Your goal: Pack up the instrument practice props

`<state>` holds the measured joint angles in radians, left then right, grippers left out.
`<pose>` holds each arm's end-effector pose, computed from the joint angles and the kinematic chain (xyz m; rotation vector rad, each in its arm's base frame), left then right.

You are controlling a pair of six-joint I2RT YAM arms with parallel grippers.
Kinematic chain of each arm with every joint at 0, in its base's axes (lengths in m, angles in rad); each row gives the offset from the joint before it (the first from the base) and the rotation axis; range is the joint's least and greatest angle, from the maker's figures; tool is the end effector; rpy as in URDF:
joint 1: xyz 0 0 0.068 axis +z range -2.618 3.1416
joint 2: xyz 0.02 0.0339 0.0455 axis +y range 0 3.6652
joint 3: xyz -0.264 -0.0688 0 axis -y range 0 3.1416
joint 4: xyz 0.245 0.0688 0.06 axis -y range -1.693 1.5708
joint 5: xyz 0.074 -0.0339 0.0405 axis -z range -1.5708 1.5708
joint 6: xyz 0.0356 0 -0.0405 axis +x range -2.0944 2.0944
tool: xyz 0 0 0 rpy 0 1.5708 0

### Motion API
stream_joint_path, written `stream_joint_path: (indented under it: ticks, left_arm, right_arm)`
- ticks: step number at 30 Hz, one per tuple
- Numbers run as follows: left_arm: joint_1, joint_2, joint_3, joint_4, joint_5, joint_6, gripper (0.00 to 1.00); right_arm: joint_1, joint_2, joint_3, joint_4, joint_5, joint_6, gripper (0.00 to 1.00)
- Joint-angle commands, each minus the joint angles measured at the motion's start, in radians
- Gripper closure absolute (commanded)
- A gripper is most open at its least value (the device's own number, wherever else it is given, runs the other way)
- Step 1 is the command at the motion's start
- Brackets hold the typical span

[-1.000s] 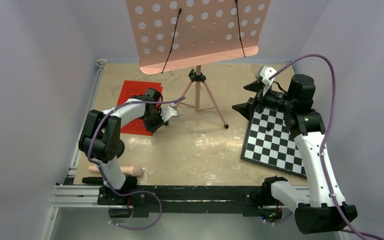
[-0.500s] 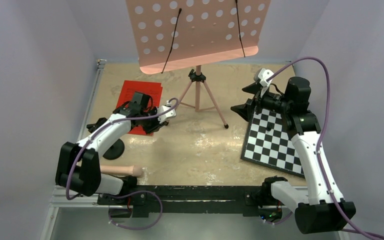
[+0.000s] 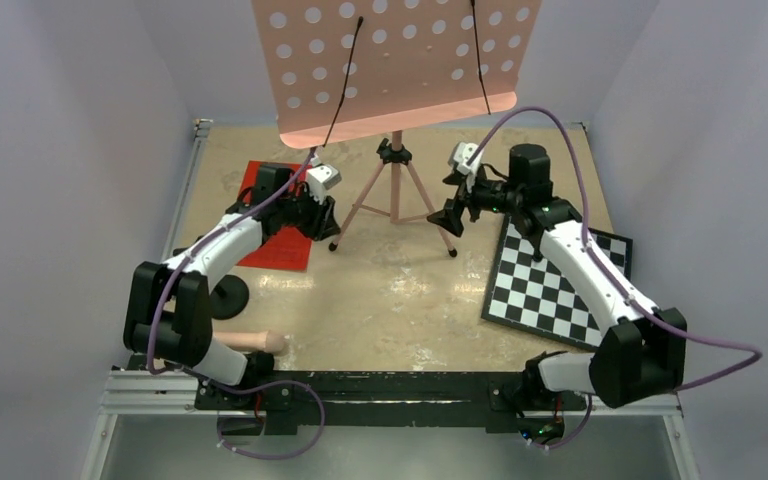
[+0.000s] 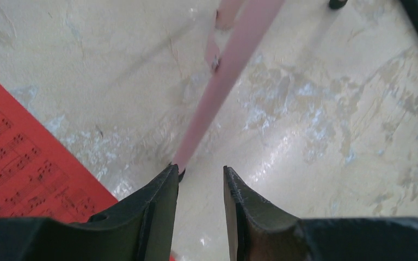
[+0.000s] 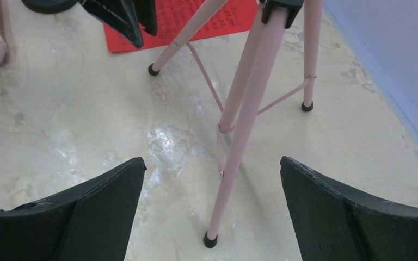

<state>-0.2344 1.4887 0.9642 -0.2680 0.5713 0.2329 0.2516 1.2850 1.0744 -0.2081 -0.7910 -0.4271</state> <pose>0.3004 -0.0915 0.2318 0.7965 2.1586 -0.6716 0.2728 0.0963 0.3340 -1.0878 1.5760 0.6635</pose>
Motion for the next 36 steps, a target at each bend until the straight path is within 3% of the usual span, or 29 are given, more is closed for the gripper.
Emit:
stream_joint_path:
  ticks: [1, 5, 12, 20, 24, 29, 36]
  left_arm:
    - [0.016, 0.061, 0.072, 0.194, 0.085, -0.213, 0.59]
    - [0.033, 0.09, 0.081, 0.303, 0.103, -0.389, 0.59]
    - [0.024, 0.179, 0.158, 0.338, 0.035, -0.483, 0.6]
    - [0.006, 0.244, 0.215, 0.277, 0.046, -0.462, 0.63]
    - [-0.014, 0.24, 0.239, 0.118, 0.101, -0.41, 0.64]
    - [-0.045, 0.199, 0.143, 0.142, 0.165, -0.363, 0.65]
    - [-0.095, 0.196, 0.196, -0.046, 0.204, -0.178, 0.65]
  right_arm:
    - [0.037, 0.074, 0.058, 0.051, 0.088, -0.215, 0.01]
    - [0.039, 0.154, 0.126, 0.025, 0.118, -0.273, 0.01]
    - [0.048, 0.257, 0.237, -0.025, 0.152, -0.333, 0.01]
    - [0.073, 0.358, 0.412, -0.244, 0.235, -0.436, 0.01]
    - [0.075, 0.384, 0.494, -0.328, 0.28, -0.433, 0.01]
    - [0.063, 0.378, 0.412, -0.236, 0.313, -0.467, 0.01]
    - [0.062, 0.262, 0.281, -0.223, 0.254, -0.431, 0.01]
